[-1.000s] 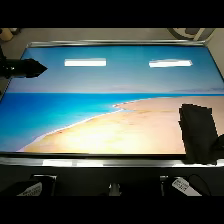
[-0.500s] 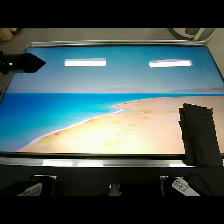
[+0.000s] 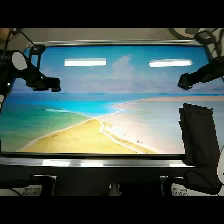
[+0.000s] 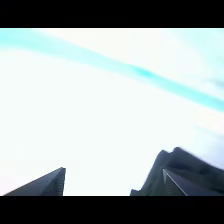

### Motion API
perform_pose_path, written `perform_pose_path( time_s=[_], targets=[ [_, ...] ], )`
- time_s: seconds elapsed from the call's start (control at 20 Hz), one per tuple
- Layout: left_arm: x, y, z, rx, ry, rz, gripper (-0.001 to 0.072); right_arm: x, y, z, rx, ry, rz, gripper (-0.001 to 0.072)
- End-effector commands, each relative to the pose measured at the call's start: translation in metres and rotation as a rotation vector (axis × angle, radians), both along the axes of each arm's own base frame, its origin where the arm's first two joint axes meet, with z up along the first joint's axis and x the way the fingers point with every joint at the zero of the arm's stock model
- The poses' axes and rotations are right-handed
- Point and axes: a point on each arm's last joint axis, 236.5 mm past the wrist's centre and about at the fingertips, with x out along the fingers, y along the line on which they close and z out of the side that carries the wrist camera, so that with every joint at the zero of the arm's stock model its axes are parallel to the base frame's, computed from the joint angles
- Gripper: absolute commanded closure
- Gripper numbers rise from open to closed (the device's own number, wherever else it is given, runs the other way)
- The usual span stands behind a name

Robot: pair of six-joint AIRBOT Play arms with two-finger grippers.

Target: Fold the shirts.

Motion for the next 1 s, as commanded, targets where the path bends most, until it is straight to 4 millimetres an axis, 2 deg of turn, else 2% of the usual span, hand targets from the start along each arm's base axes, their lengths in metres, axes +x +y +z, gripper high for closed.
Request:
perform_pose_path(
  time_s=[0.0, 0.1, 0.35, 0.95],
  targets=[
    [-0.024, -0.002, -0.021, -0.007, 0.084, 0.056, 0.01, -0.031, 0.051, -0.048, 0.017, 0.276, 0.069, 0.0092],
    [-0.013, -0.003, -0.009, -0.027, 0.0, 0.071, 0.0099, -0.025, 0.052, -0.047, 0.028, 0.257, 0.025, 0.0088],
    [-0.016, -0.002, -0.01, -0.008, 0.014, 0.012, 0.0098, -0.026, 0.051, -0.047, 0.025, 0.261, 0.023, 0.0088],
    [-0.016, -0.002, -0.01, -0.008, 0.014, 0.012, 0.0098, -0.026, 0.051, -0.047, 0.025, 0.26, 0.023, 0.0088]
  ],
)
